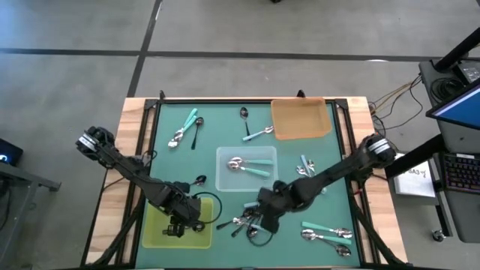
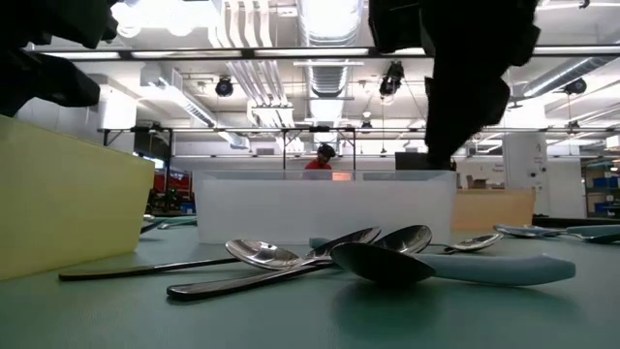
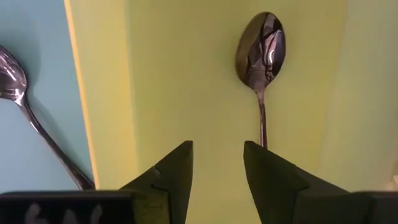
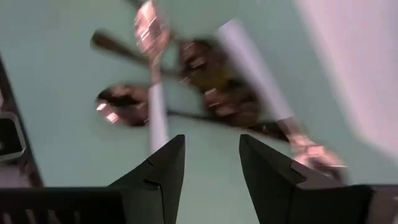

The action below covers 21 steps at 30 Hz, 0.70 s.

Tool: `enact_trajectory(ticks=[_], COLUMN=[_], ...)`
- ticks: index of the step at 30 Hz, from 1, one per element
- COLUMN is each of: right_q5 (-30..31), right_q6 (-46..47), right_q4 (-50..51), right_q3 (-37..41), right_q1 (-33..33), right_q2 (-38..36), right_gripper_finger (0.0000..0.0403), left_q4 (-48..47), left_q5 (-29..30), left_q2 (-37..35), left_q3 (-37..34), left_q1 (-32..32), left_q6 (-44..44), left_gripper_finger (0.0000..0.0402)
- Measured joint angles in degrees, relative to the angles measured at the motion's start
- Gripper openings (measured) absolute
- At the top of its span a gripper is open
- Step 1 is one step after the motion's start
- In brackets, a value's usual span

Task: Sort silverware by color (type)
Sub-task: Put the purple spoon into the orange bin

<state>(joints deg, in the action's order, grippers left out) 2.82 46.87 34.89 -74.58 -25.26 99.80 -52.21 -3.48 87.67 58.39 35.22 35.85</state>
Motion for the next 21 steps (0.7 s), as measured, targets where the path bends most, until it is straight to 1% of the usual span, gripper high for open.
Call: enact_trajectory(ticks=[3,11,15,21], right_q5=[-2.88,-3.27,-3.32,-3.52], right_q6=[-0.76,-1.0,-0.98,-0.93], right_q4=[1.06,7.64,9.76,10.4], right_q3=[-3.9,-13.55,-15.91,-16.15], right_q1=[-1.18,-2.47,-2.51,-2.49], right_q2=[4.56,12.83,15.8,17.59], right_gripper_finger=[0.0143,0.0144,0.0144,0.0143], left_q4=[-0.23,-0.96,-0.96,-1.09], left_q5=[0.04,1.68,2.11,1.39], left_q2=[-0.21,-0.65,-0.74,-0.76], left_q3=[0.0,0.0,0.0,0.0], left_q1=[0.06,0.92,1.62,2.67], left_q6=[-0.02,-0.01,0.28,1.26], left_gripper_finger=[0.0127,0.0127,0.0127,0.0127])
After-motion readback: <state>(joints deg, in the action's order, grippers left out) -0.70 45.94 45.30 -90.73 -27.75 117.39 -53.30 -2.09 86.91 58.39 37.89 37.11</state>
